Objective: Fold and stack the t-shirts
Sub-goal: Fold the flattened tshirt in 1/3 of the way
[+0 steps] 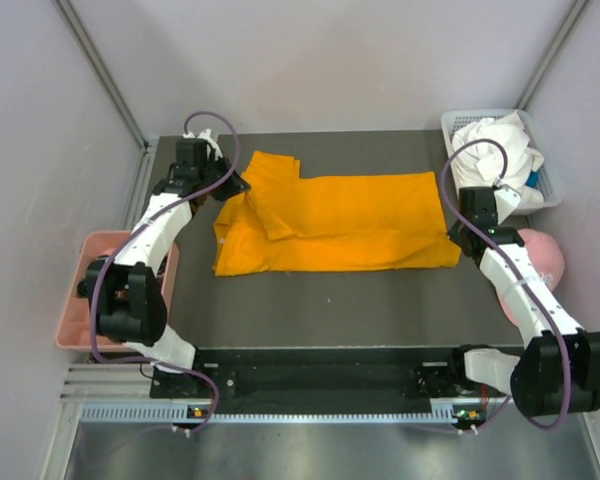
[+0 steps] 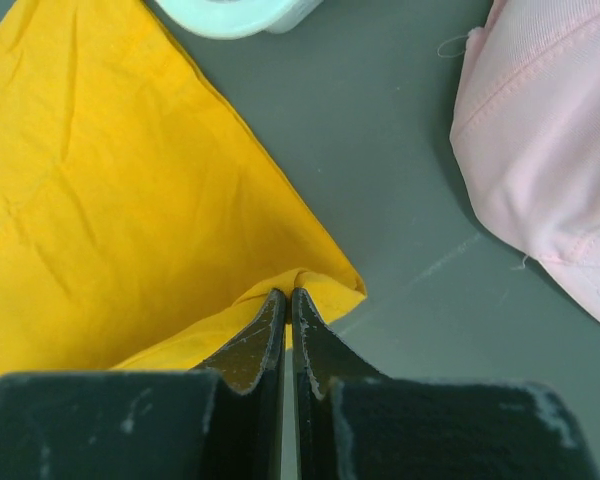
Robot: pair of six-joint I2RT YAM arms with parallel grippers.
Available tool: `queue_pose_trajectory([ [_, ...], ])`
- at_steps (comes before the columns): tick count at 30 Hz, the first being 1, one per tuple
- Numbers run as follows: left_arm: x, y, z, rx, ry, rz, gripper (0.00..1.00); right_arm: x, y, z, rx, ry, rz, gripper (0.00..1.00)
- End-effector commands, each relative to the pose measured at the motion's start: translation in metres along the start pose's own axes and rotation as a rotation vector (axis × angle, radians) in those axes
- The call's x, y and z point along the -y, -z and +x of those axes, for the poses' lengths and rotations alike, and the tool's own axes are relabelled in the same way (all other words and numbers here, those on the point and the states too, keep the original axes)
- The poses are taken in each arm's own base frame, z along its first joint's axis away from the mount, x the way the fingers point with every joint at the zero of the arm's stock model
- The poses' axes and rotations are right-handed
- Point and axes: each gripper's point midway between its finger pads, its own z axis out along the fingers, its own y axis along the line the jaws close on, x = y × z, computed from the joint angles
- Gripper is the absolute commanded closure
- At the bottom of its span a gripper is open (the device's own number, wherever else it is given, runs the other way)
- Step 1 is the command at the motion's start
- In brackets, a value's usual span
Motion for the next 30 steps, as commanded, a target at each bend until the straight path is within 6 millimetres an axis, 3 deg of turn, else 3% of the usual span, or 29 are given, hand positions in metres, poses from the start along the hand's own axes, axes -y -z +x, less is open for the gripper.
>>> queue_pose_trajectory([
  [1,0.018,-0.002,-0.036,0.102,-0.021,0.033,1.00,-0.022,-0.006,-0.037,0.066,-0.048,-0.068,1.00],
  [13,0.013,-0.024,-0.042,0.091,-0.023,0.015,1.00,-0.043,-0.046,-0.031,-0.008,-0.011,-0.053,1.00],
  [30,-0.007,-0.048,-0.031,0.070,-0.018,-0.029,1.00,-0.046,-0.073,-0.018,-0.052,0.013,-0.014,1.00],
])
